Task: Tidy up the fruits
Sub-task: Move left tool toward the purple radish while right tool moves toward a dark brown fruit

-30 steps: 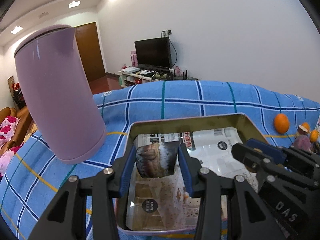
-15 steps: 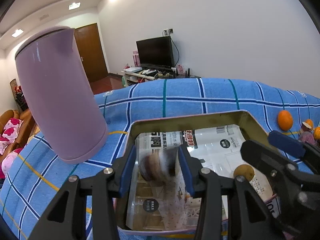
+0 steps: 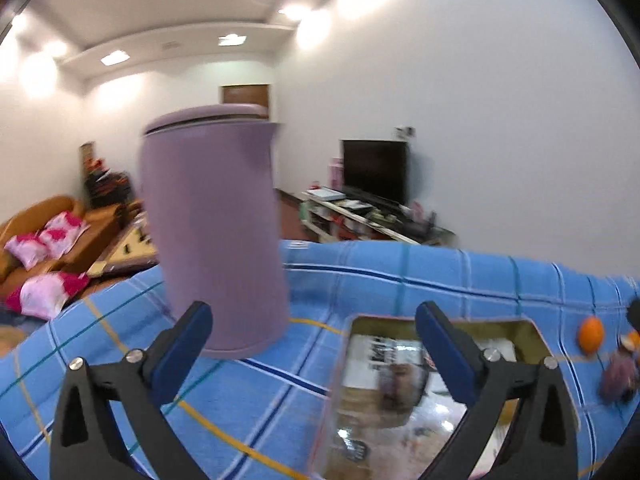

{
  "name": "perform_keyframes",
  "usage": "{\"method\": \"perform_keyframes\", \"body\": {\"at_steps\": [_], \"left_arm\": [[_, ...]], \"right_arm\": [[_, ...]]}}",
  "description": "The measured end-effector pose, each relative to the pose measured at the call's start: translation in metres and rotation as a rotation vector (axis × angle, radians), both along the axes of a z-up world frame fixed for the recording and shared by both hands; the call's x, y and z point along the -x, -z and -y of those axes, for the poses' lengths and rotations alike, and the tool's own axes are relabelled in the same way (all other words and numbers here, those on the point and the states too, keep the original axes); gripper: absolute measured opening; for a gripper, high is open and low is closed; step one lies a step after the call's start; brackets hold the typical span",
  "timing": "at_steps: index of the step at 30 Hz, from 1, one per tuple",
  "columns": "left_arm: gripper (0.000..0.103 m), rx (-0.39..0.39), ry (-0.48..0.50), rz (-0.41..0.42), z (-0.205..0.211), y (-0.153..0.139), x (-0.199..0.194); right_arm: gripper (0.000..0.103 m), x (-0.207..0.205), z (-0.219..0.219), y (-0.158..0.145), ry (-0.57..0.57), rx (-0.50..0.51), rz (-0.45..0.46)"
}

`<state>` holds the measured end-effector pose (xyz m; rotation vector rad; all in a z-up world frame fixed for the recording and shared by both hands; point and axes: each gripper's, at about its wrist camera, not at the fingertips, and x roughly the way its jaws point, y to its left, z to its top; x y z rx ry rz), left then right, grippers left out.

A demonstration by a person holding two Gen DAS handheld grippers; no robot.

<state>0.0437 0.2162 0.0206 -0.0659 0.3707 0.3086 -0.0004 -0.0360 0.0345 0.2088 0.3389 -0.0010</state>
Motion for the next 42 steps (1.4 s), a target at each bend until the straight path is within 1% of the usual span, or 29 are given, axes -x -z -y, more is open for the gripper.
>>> {"method": "perform_keyframes", "body": {"at_steps": [1, 3, 7, 10, 13, 19, 23, 27, 30, 42], "left_arm": [[0.103, 0.020, -0.027, 0.003, -0.007, 0.000, 0.000], [0.103, 0.055, -0.057, -0.007, -0.017, 0.003, -0.001], [0.103, 0.087, -0.065, -0.039, -0.023, 0.009, -0.005], [0.103, 0.072, -0.054, -0.045, -0.017, 0.011, -0.004], [0.103, 0.053, -0.024, -0.049, -0.008, 0.011, -0.002], [0.103, -0.026, 0.033, -0.041, 0.016, 0.010, 0.002], [0.103, -0.029, 0.065, -0.048, 0.024, 0.010, 0.002], [0.103, -0.053, 0.087, -0.047, 0.033, 0.011, 0.002], [0.103, -0.045, 0.103, -0.054, 0.037, 0.012, 0.002], [0.103, -0.068, 0.154, -0.062, 0.055, 0.016, 0.006]], "right_arm": [[0.077, 0.000, -0.001, 0.000, 0.001, 0.008, 0.000], [0.077, 0.000, -0.002, 0.000, -0.012, 0.015, -0.002], [0.078, -0.006, -0.016, 0.003, -0.038, 0.071, -0.026], [0.078, -0.006, -0.019, 0.005, -0.030, 0.101, -0.025], [0.078, -0.005, -0.016, 0.009, -0.020, 0.099, -0.020], [0.078, -0.004, -0.018, 0.011, -0.017, 0.115, -0.037], [0.078, -0.002, -0.012, 0.011, -0.004, 0.116, -0.040], [0.078, -0.002, -0.008, 0.012, 0.007, 0.115, -0.051], [0.078, -0.002, -0.008, 0.013, 0.007, 0.117, -0.057], [0.078, 0.012, -0.002, 0.010, 0.021, 0.182, -0.047]]}}
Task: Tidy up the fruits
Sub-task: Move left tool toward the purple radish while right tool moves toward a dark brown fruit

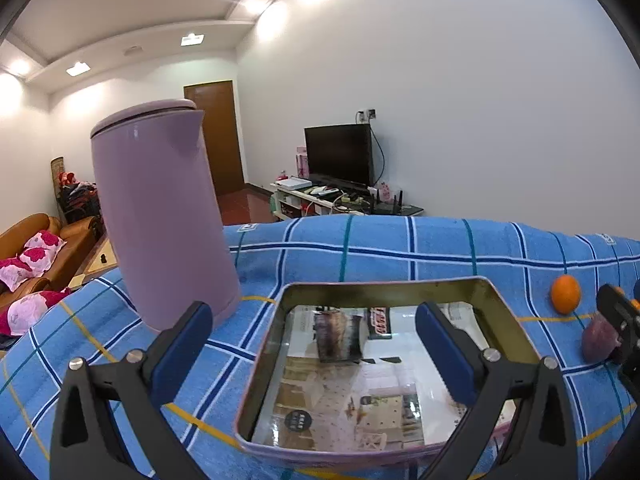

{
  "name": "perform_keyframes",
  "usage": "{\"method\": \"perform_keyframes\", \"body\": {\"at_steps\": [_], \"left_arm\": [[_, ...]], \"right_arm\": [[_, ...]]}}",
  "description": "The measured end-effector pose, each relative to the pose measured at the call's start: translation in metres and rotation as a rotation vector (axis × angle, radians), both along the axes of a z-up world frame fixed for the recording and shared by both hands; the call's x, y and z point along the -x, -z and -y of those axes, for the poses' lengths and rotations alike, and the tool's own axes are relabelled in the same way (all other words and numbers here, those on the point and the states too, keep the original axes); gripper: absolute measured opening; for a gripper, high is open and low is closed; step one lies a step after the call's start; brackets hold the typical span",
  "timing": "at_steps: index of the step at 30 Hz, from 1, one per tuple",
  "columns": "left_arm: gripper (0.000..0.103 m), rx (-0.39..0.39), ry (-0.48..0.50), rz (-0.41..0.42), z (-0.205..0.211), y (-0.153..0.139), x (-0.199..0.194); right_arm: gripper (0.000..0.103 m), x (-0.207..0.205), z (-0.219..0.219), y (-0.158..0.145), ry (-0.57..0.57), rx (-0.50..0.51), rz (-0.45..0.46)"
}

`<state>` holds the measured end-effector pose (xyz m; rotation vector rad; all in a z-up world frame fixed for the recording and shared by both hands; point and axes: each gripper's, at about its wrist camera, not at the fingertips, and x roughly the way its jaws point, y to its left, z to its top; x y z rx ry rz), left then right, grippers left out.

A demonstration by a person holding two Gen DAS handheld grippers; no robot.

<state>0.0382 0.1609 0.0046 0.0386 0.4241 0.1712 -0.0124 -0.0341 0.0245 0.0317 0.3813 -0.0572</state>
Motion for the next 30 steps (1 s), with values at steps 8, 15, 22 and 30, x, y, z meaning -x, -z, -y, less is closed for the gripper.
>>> {"method": "perform_keyframes", "body": {"at_steps": [8, 15, 22, 30], "left_arm": [[0.103, -0.012, 0.030, 0.011, 0.012, 0.000, 0.007], [0.103, -0.018, 0.064, 0.027, 0.021, -0.002, 0.012], [0.103, -0.008, 0.094, 0.026, 0.027, -0.002, 0.015], [0.103, -0.001, 0.114, 0.021, 0.032, -0.002, 0.017]], "right_arm": [[0.078, 0.012, 0.011, 0.000, 0.013, 0.029, 0.003], [0.078, 0.022, 0.031, -0.001, 0.045, 0.033, 0.001], [0.078, 0.032, 0.053, -0.002, 0.080, 0.041, -0.005], [0.078, 0.041, 0.082, -0.003, 0.130, 0.034, -0.020]]}}
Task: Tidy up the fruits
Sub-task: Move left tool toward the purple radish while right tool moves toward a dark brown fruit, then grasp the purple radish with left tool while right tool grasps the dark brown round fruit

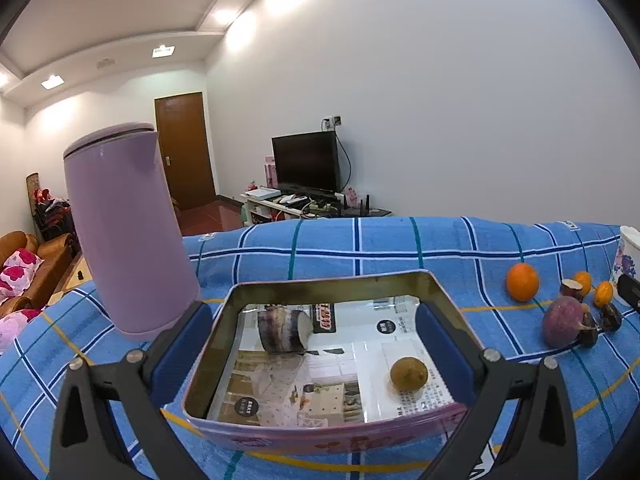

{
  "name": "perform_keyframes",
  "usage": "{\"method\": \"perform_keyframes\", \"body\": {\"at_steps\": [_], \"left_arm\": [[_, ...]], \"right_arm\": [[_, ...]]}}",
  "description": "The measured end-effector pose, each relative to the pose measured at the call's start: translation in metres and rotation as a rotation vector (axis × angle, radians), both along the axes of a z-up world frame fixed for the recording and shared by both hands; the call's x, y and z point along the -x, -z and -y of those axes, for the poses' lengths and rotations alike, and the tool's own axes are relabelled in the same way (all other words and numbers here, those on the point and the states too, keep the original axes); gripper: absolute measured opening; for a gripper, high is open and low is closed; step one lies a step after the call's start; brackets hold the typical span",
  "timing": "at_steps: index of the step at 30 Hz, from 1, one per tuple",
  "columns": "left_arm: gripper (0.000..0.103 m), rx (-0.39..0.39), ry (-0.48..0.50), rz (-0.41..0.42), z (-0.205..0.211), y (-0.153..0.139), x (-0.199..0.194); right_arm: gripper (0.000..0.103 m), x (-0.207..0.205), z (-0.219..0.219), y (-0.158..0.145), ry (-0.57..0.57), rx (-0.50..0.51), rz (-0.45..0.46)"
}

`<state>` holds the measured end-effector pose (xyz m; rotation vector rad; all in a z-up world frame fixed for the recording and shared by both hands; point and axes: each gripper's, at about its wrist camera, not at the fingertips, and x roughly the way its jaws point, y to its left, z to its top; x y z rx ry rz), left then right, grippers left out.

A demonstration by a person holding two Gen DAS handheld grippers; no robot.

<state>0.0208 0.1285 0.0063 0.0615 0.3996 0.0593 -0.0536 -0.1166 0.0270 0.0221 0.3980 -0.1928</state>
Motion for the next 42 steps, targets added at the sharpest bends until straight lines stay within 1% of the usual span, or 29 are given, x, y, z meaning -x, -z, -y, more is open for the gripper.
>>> {"method": "perform_keyframes", "body": {"at_steps": [5, 9, 16, 20, 23, 26, 29, 33, 36, 38, 39, 42], "left_arm": [[0.103, 0.020, 0.033, -0.010, 0.005, 0.000, 0.002], [0.103, 0.020, 0.097, -0.019, 0.019, 0.001, 0.007], [0.103, -0.057, 0.254, -0.029, 0.069, 0.000, 0.020], [0.103, -0.071, 0.333, -0.069, 0.100, -0.001, 0.019], [0.103, -0.062, 0.373, -0.101, 0.125, -0.002, 0.013], [0.101, -0.039, 0.373, -0.128, 0.143, -0.001, 0.004], [0.099, 0.024, 0.384, -0.188, 0.163, 0.001, -0.013], [0.096, 0.073, 0.364, -0.247, 0.186, 0.012, -0.035], [0.090, 0.079, 0.333, -0.294, 0.195, 0.021, -0.046], [0.087, 0.101, 0.325, -0.355, 0.198, 0.029, -0.055], [0.084, 0.128, 0.319, -0.392, 0.199, 0.034, -0.061], [0.084, 0.177, 0.289, -0.443, 0.196, 0.042, -0.070]], "right_arm": [[0.078, 0.007, 0.023, 0.000, 0.042, 0.003, -0.006], [0.078, 0.014, 0.046, -0.001, 0.086, -0.010, -0.012], [0.078, 0.018, 0.079, 0.001, 0.143, -0.061, -0.035], [0.078, 0.021, 0.089, 0.002, 0.160, -0.074, -0.043], [0.078, 0.021, 0.097, 0.003, 0.168, -0.109, -0.050], [0.078, 0.023, 0.101, 0.002, 0.167, -0.135, -0.050], [0.078, 0.025, 0.100, -0.001, 0.165, -0.132, -0.036], [0.078, 0.025, 0.100, -0.002, 0.154, -0.142, -0.035], [0.078, 0.026, 0.103, -0.003, 0.152, -0.164, -0.035], [0.078, 0.028, 0.106, -0.003, 0.159, -0.177, -0.033], [0.078, 0.028, 0.108, -0.003, 0.162, -0.190, -0.033], [0.078, 0.026, 0.114, -0.001, 0.165, -0.220, -0.041]]}}
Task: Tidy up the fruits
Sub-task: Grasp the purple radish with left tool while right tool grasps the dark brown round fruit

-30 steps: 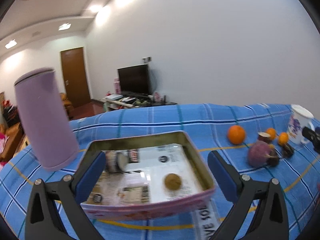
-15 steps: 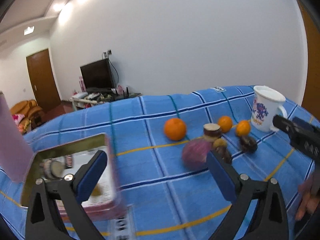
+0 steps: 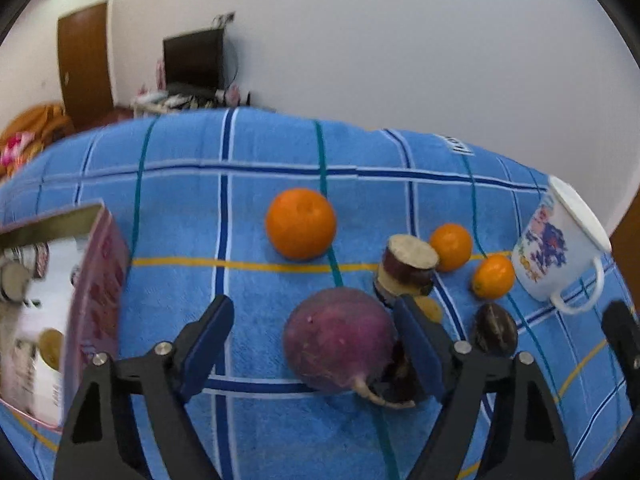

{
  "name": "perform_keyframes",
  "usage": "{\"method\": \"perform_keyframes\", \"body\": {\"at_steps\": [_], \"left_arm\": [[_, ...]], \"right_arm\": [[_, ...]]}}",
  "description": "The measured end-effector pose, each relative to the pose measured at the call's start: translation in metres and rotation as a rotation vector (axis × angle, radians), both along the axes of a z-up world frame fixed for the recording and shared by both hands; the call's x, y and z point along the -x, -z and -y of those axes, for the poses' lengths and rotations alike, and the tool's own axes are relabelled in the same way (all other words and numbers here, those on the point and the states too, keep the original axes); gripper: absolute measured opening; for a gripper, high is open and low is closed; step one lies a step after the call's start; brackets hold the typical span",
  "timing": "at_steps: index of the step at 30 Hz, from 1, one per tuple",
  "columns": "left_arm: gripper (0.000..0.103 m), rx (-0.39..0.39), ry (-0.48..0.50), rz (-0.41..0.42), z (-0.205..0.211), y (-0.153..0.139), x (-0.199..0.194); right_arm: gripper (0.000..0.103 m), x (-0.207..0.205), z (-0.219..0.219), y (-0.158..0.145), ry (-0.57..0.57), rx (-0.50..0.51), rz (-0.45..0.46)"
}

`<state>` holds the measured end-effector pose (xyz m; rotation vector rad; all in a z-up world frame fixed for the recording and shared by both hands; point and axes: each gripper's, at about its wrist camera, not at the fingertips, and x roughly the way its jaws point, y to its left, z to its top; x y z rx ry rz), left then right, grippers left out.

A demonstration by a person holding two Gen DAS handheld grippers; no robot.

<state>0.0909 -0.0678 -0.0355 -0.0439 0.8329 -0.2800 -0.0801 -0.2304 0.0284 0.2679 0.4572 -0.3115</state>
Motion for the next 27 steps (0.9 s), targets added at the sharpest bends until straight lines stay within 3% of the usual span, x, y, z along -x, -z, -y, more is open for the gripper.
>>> {"method": "perform_keyframes", "body": {"at_steps": [2, 8, 15, 17, 22, 27], "left_arm": [[0.082, 0.039, -0.004, -0.032, -0.003, 0.005, -0.005], [0.056, 0.136, 0.087, -0.054, -0.005, 0.010, -0.003], [0.055, 0.156, 0.114, -0.042, -0.016, 0.006, 0.013], [0.055, 0.170, 0.103, -0.004, -0.024, -0.001, 0.024], [0.055, 0.098, 0.107, 0.161, -0.036, -0.026, 0.055], [0.055, 0.100, 0.121, 0.214, -0.057, -0.040, 0.069]], "right_arm": [[0.078, -0.001, 0.003, 0.001, 0.005, -0.011, -0.006], [0.078, -0.001, 0.007, 0.003, 0.011, -0.034, -0.012], [0.078, -0.005, 0.009, 0.006, 0.010, -0.044, -0.026], [0.078, -0.005, 0.011, 0.007, 0.011, -0.053, -0.025], [0.078, -0.010, 0.013, 0.012, -0.033, -0.110, -0.034], [0.078, -0.019, 0.008, 0.021, -0.150, -0.209, -0.053]]}}
